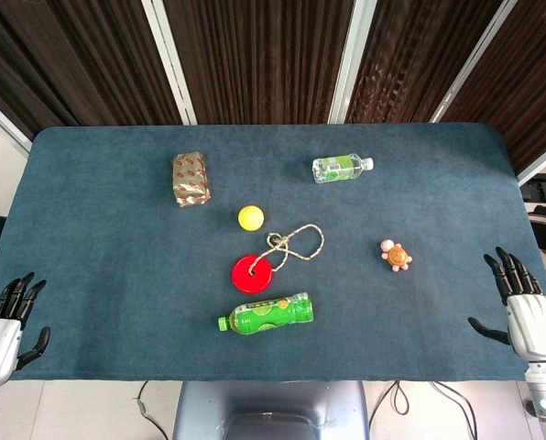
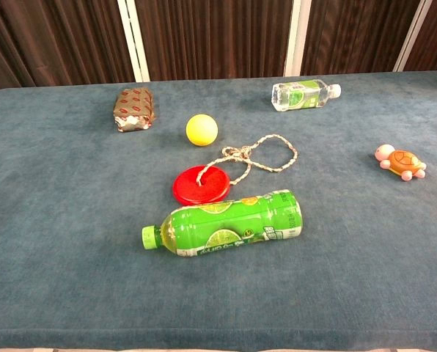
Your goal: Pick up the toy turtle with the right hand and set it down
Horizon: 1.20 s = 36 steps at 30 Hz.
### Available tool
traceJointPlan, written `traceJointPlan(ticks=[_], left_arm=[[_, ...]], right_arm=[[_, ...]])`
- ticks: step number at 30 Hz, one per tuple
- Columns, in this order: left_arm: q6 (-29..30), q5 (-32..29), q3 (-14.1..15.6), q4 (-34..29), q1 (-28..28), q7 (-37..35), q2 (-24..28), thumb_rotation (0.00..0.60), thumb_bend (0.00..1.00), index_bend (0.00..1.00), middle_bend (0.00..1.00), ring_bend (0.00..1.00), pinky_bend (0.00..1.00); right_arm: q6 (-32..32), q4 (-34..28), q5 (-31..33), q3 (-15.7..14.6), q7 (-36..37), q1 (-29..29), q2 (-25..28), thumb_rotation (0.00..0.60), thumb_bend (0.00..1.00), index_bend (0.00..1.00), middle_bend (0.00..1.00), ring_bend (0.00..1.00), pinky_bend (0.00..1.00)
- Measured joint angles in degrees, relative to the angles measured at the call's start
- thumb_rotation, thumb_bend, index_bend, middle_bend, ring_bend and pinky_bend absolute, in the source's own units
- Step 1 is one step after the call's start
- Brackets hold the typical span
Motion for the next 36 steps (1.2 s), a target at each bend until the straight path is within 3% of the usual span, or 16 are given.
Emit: traceJointPlan(ticks=[8,12,15,20,24,29,36], left_arm=[[-0.4,0.4,0.2,0.0,-0.3,0.1,0.0,0.600,0.43,0.10,0.00,0.00,0.23],[-0.8,-0.3,0.1,-0.1,-0.3,-0.3,0.1,0.600,0.43,0.10,0.00,0.00,0.23],[-0.7,-0.2,0.2,-0.4,-0.2,-0.4,0.4,0.600,0.43,0.10,0.00,0.00,0.23],[0.0,0.1,0.3,-0.3,0.2,-0.9,0.6,0.600,0.43,0.10,0.00,0.00,0.23],[0.3,0.1,0.3,-0.2,0.3,-1.6,0.8,0.600,0.43,0.10,0.00,0.00,0.23],[0.1,0.3,0.4,0.0,0.2,-2.1,0.9,0.600,0.43,0.10,0.00,0.00,0.23],[0.1,0.4,0.4,0.0,0.2,-2.2,1.0,0.600,0.42,0.10,0.00,0.00,0.23]], right_arm=[[0.7,0.2,-0.2,0.4,0.7,-0.2,-0.1,0.600,0.12,0.02,0.03,0.00,0.28],[-0.3,0.7,0.9,1.2,-0.2,0.3,-0.5,0.600,0.12,0.02,0.03,0.01,0.40],[-2.8,0.9,1.9,1.9,-1.1,1.7,-0.8,0.600,0.12,0.08,0.04,0.13,0.55],[-8.9,2.4,4.5,4.4,-5.3,6.5,-2.4,0.600,0.12,0.29,0.22,0.58,0.86],[-13.5,6.1,7.1,6.6,-7.2,11.0,-5.3,0.600,0.12,0.37,0.28,0.79,0.98],[-21.6,11.1,10.9,8.5,-7.6,15.6,-9.5,0.600,0.12,0.39,0.30,0.83,1.00],[-27.0,19.4,13.1,9.0,-8.0,20.4,-16.8,0.600,0.12,0.42,0.32,0.83,1.00]])
